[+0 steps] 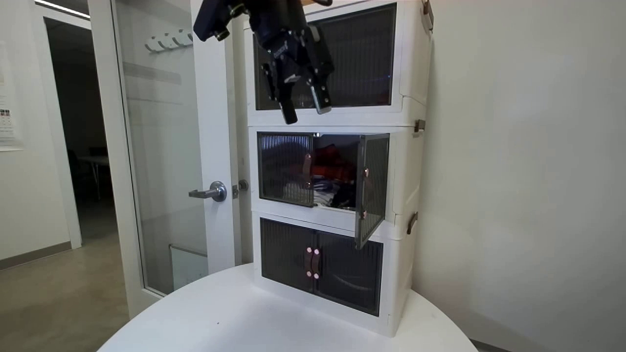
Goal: Close the doors of the middle shelf
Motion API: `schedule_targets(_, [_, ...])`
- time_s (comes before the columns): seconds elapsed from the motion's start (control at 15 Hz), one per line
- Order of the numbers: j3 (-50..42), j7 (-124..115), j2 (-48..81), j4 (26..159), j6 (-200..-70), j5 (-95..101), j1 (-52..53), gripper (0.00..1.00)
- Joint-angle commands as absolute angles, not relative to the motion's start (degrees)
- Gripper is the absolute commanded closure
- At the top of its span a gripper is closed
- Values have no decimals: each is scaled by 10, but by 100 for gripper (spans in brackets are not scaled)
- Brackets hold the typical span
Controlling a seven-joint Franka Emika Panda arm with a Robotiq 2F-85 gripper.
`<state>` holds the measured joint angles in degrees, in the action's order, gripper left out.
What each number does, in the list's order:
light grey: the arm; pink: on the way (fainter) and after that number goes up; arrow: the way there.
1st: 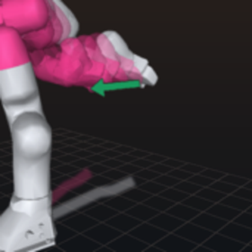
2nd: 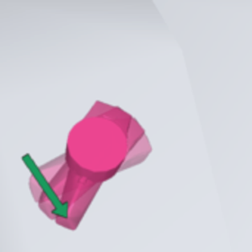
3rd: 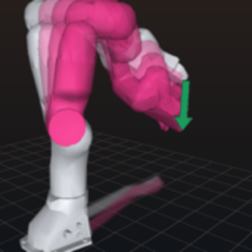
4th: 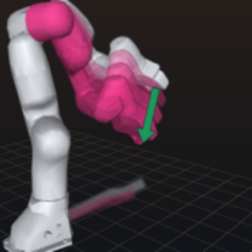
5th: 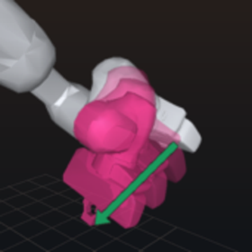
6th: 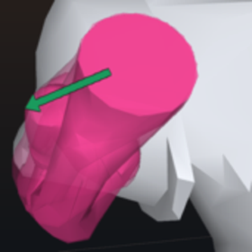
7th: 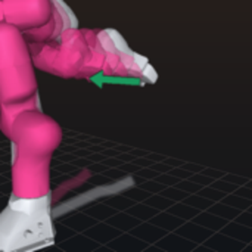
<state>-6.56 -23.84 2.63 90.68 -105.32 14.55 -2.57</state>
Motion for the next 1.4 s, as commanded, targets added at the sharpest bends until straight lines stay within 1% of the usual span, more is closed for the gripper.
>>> schedule_targets(0.0, [-67,-198,33,914,-1057,146,-43,0])
schedule_targets(0.53, [-77,-68,67,906,-1119,138,-72,0])
schedule_targets(0.87, [-68,41,87,911,-1196,119,-73,0])
schedule_targets(1.33, [-50,140,105,917,-1254,91,-70,0])
